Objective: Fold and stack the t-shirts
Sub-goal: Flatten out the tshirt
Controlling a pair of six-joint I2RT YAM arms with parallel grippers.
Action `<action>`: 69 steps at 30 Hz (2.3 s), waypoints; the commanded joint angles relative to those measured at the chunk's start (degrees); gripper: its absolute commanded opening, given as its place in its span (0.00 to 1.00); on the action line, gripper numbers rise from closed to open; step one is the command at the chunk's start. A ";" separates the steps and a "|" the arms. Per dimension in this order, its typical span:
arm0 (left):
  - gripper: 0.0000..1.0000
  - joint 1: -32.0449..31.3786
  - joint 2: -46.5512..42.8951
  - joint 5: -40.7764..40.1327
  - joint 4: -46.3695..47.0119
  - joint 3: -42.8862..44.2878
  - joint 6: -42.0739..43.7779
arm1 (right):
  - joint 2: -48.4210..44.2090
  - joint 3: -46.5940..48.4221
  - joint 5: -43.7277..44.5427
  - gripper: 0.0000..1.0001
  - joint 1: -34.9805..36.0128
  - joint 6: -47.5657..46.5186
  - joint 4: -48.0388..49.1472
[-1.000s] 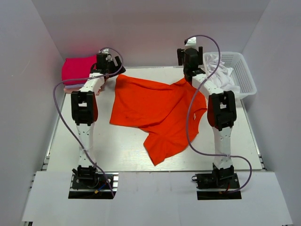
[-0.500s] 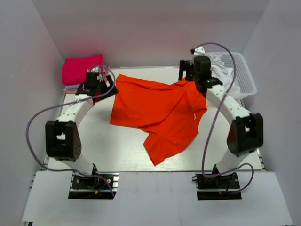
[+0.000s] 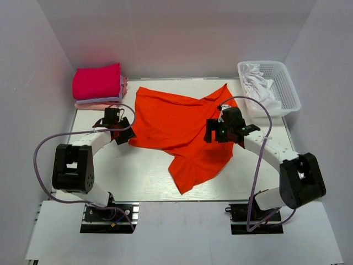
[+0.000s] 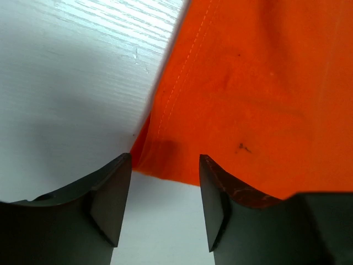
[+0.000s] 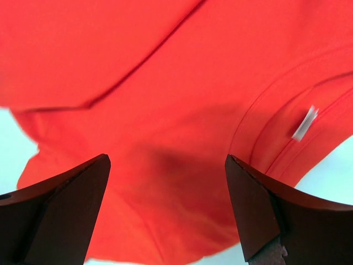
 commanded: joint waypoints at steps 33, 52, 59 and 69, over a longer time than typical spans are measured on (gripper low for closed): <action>0.00 -0.13 3.50 10.59 0.72 12.15 3.67 | -2.15 -5.19 5.38 0.90 0.29 1.73 -0.59; 0.60 -4.96 34.97 13.16 -6.05 50.67 5.52 | 5.84 0.16 9.68 0.90 -0.41 -0.21 2.14; 1.00 -3.65 27.16 7.43 -4.47 43.03 7.10 | 6.46 1.57 10.39 0.90 -0.67 -0.12 1.96; 1.00 1.01 28.91 7.83 -11.33 48.64 11.93 | 7.78 12.28 7.34 0.90 -0.85 -4.07 -6.71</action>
